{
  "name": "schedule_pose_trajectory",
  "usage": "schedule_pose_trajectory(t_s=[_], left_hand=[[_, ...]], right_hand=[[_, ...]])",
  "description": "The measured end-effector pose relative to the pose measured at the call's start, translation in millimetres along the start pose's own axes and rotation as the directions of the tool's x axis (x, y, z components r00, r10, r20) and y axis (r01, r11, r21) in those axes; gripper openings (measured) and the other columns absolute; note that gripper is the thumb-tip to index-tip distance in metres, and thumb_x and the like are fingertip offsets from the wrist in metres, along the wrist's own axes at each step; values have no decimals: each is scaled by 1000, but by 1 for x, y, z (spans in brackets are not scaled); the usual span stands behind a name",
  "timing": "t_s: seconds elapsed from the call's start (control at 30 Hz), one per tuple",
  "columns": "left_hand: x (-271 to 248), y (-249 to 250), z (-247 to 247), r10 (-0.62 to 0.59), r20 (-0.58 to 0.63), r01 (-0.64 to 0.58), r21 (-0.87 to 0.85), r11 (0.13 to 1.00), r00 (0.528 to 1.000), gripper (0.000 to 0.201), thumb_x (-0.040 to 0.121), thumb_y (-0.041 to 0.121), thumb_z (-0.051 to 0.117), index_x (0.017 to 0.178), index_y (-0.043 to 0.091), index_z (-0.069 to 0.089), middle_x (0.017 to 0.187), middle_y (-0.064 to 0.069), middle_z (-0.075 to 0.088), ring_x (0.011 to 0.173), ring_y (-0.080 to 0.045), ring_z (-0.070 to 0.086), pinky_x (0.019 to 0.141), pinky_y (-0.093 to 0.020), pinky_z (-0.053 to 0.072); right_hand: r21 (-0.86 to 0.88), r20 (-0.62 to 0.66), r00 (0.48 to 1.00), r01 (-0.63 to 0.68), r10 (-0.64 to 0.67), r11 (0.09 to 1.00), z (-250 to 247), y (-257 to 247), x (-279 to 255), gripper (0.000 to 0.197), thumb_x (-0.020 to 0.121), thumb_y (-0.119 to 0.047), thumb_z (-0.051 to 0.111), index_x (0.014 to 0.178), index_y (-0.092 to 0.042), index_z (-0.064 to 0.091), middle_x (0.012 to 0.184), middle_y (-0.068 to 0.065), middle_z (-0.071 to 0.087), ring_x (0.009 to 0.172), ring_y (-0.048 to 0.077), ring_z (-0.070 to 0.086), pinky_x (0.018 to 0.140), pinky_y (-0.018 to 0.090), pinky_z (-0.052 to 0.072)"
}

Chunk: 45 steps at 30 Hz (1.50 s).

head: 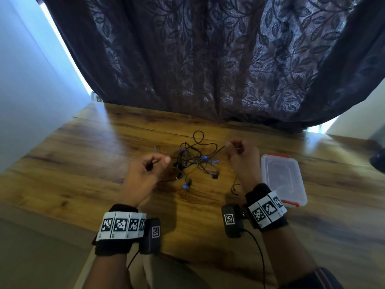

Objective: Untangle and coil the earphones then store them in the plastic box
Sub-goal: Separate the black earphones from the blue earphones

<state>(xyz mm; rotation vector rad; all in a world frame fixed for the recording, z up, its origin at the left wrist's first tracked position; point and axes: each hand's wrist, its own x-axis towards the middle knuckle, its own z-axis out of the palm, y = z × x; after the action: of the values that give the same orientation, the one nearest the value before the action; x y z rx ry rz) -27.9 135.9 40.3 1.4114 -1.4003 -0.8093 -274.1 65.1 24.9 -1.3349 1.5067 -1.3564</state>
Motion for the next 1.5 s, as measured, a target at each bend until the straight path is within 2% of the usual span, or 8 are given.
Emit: schedule_pose_trajectory(t_s=[0.13,0.27,0.47,0.67,0.9,1.13,1.23,1.5], left_hand=[[15,44,9,176,32,-178,62,982,984,5,92,26,68,94,26,73,78,19,71,72,4,63,67,-10,46],[30,68,23,245,79,-247,22,969,966,6,89,27,73,91,23,77,81,12,75,75,-4,67,70,-20,52],[33,34,14,131,63,-137,102,985,989,15,86,35,73,77,25,68,58,13,58,55,-5,52,57,-32,46],[25,-2,-2,63,136,-87,172,981,989,19,96,25,63,77,21,65,60,10,59,55,1,51,59,-17,42],[27,-40,-6,-130,203,54,341,939,970,28,99,23,57,75,20,70,70,15,70,63,1,61,62,-22,41],[37,33,6,222,76,-232,188,954,972,21,102,20,53,103,25,74,71,4,66,68,-9,62,68,-21,48],[42,56,12,342,89,-353,263,898,935,24,97,24,54,107,22,75,82,14,70,71,2,63,69,-20,48],[44,48,22,331,46,-324,370,871,942,23,92,38,62,109,30,76,81,15,73,74,-2,68,70,-33,58]], right_hand=[[-38,369,909,225,-195,974,5,-20,-10,26,94,-36,67,118,-26,67,91,-1,57,58,0,55,54,9,42],[-56,526,783,420,-331,906,10,-44,-9,25,92,-35,68,108,-17,73,109,3,62,92,5,60,78,12,45],[-191,333,889,389,-313,901,2,-61,5,19,87,-53,63,89,-40,76,101,-19,48,107,14,48,95,35,42],[182,57,915,385,-400,905,-9,-96,13,13,97,-19,64,93,-16,76,75,-1,69,66,6,63,61,20,50],[531,95,917,283,-388,799,-24,-109,33,18,100,-3,55,111,5,67,110,18,72,105,27,72,84,31,58],[63,515,826,232,-231,971,0,-90,20,19,100,-11,57,113,-4,70,96,7,76,61,3,60,59,17,50],[-72,636,747,304,-191,950,6,-92,9,31,93,-38,67,114,-15,72,81,-16,73,70,-5,64,72,16,51],[-144,526,825,327,-208,934,6,-91,9,8,89,-20,72,84,-23,78,85,-10,77,86,0,71,90,32,58]])
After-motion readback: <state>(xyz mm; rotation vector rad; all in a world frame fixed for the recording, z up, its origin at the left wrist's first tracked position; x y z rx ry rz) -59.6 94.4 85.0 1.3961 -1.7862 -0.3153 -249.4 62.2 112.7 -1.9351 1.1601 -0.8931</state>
